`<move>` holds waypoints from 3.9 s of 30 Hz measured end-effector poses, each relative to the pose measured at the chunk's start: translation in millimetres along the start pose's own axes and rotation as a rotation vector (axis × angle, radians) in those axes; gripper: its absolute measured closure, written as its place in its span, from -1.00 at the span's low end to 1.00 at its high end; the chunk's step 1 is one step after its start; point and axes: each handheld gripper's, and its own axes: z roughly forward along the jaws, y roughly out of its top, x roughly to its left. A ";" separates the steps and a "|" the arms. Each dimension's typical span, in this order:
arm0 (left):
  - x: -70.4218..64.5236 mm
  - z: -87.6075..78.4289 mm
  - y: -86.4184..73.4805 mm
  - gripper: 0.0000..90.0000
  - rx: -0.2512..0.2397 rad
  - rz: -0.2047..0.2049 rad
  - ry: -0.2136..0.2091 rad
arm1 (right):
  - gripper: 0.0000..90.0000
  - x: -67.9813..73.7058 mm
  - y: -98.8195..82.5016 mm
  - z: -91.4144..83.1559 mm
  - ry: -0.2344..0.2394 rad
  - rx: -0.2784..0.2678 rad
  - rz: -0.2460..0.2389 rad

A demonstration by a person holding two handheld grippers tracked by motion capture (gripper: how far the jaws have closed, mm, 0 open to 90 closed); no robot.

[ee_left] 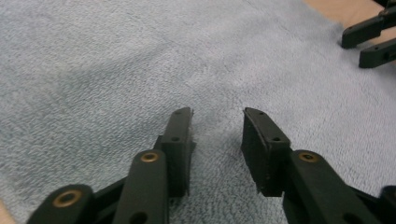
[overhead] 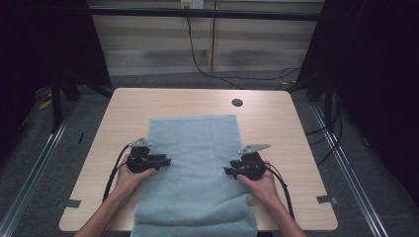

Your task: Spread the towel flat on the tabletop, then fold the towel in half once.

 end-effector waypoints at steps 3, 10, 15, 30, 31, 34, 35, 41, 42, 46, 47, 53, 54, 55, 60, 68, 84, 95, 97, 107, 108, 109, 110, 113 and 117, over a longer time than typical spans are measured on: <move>-10.5 -0.6 -3.4 0.39 0.017 0.047 -0.014 | 0.30 5.1 -10.3 -10.8 0.008 0.008 0.001; -35.0 -8.8 -18.1 0.44 0.039 0.079 -0.054 | 0.30 22.6 -33.5 -30.8 0.009 0.007 -0.021; -47.3 -13.9 -23.9 0.39 0.060 0.092 -0.066 | 0.31 30.5 -46.3 -41.5 0.041 0.001 0.001; -77.7 -31.2 -42.6 0.28 0.099 0.127 -0.069 | 0.28 65.3 -68.4 -58.5 0.075 0.015 0.034; -77.5 -31.0 -42.2 0.24 0.099 0.132 -0.077 | 0.24 65.7 -68.8 -58.7 0.081 0.012 0.038; -74.0 -31.1 -36.0 0.08 0.082 0.119 -0.078 | 0.16 62.9 -62.7 -58.8 0.088 -0.025 0.012; -70.9 -31.6 -32.4 0.03 0.076 0.102 -0.081 | 0.15 60.7 -58.5 -59.7 0.089 -0.040 0.013; -55.2 -35.8 -16.7 -0.11 0.034 0.054 -0.069 | 0.08 35.4 -34.0 -56.1 0.052 -0.072 0.015; -53.2 -36.9 -15.1 -0.10 0.034 0.054 -0.070 | 0.06 31.5 -29.9 -54.5 0.047 -0.075 0.010; -44.7 -44.0 -7.9 -0.04 0.008 0.040 -0.064 | 0.04 18.9 -14.6 -51.4 0.033 -0.096 0.012; -42.4 -45.5 -6.8 -0.02 -0.001 0.039 -0.065 | 0.04 14.8 -10.7 -51.2 0.028 -0.109 0.015; -17.0 -50.6 7.5 0.13 -0.019 0.003 -0.040 | 0.05 -12.4 7.3 -50.7 0.007 -0.147 0.054; -13.0 -50.0 9.9 0.06 -0.014 0.004 -0.041 | 0.05 -18.6 11.4 -50.4 -0.014 -0.153 0.065; -7.1 -48.3 13.5 0.01 -0.008 0.008 -0.039 | 0.06 -22.6 14.0 -49.5 -0.019 -0.154 0.070; 20.2 -44.4 28.0 0.10 -0.016 -0.019 0.021 | 0.17 -51.5 30.8 -36.4 -0.053 -0.139 0.093; 44.0 -20.3 35.1 0.05 0.027 -0.050 0.089 | 0.20 -84.4 41.3 5.7 -0.120 -0.100 0.096; 60.2 -13.2 29.8 -0.12 -0.017 -0.107 0.135 | -0.10 -94.5 38.7 10.3 -0.177 -0.083 0.103; 60.1 -4.1 28.7 -0.07 -0.013 -0.079 0.152 | 0.32 -82.6 34.6 18.3 -0.218 -0.011 0.028; 59.7 -2.6 28.1 -0.08 -0.013 -0.075 0.148 | 0.59 -78.6 33.4 18.7 -0.197 -0.020 0.013; 58.3 5.0 27.0 0.03 -0.022 -0.011 0.158 | 0.83 -79.3 28.2 18.4 -0.151 -0.059 0.058; 55.8 6.5 27.5 0.03 -0.017 0.008 0.171 | 0.83 -79.5 27.8 18.5 -0.150 -0.065 0.058; 52.3 8.4 27.9 0.05 -0.009 0.036 0.181 | 0.83 -79.5 27.3 18.4 -0.149 -0.067 0.060; 48.1 10.3 28.0 0.10 0.000 0.067 0.188 | 0.83 -79.8 26.9 18.6 -0.149 -0.071 0.055; 39.6 13.7 28.2 0.32 0.020 0.130 0.199 | 0.83 -78.5 26.2 18.6 -0.152 -0.075 0.061; 42.5 11.7 27.2 0.70 0.011 0.074 0.169 | 0.83 -76.7 25.4 18.1 -0.144 -0.074 0.068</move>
